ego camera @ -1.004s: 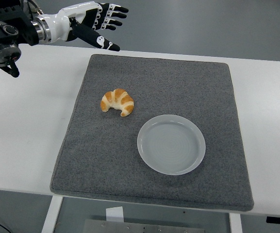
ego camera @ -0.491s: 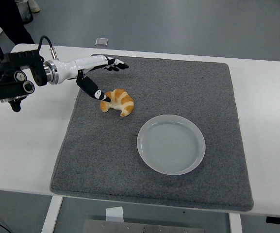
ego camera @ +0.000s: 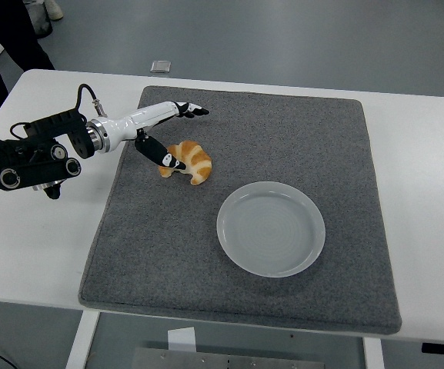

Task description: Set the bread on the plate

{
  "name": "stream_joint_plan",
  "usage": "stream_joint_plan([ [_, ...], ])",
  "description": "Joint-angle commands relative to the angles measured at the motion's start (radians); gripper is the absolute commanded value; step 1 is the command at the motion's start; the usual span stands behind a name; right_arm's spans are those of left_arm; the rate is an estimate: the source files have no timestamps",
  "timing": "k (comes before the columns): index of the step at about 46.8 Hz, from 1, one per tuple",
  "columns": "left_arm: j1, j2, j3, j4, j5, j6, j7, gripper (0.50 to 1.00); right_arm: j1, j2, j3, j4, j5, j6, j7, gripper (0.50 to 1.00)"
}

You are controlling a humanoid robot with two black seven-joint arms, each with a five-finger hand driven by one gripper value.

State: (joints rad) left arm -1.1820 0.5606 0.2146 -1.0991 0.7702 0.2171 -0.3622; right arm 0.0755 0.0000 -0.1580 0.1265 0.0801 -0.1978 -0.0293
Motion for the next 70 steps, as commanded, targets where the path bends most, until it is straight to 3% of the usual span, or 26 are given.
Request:
stream_joint_plan([
  [1,0.008,-0.014,-0.004,0.016,0.001,0.001,0.000,0.992,0.000,0.000,0.000,-0.001,0.000,-0.002,0.000,0.952],
  [13,0.038,-0.071,-0.003,0.113,0.011,-0.001,0.000,0.992,0.000,0.000,0.000,-0.002,0.001,0.000,0.000,0.952],
  [42,0.082,-0.136,-0.004,0.188,0.012,-0.001,-0.003,0.992,0.001,0.000,-0.002,-0.004,0.001,0.000,0.000,0.952],
  [51,0.101,-0.166,-0.006,0.226,0.012,0.001,-0.044,0.986,0.000,0.000,-0.002,-0.004,0.001,0.000,-0.001,0.952],
  [57,0.101,-0.169,-0.006,0.235,0.011,0.001,-0.054,0.926,0.000,0.000,-0.002,-0.004,0.001,-0.002,0.000,0.952],
  [60,0.101,-0.168,-0.006,0.235,0.012,0.001,-0.054,0.821,0.000,0.000,-0.002,-0.004,0.001,0.000,0.000,0.952],
  [62,0.101,-0.169,-0.006,0.235,0.012,0.001,-0.054,0.778,0.000,0.000,-0.002,-0.005,0.001,-0.002,0.000,0.952],
  [70,0.093,-0.168,-0.007,0.235,0.012,0.001,-0.054,0.696,0.000,0.000,-0.002,-0.005,0.001,0.000,-0.001,0.952],
])
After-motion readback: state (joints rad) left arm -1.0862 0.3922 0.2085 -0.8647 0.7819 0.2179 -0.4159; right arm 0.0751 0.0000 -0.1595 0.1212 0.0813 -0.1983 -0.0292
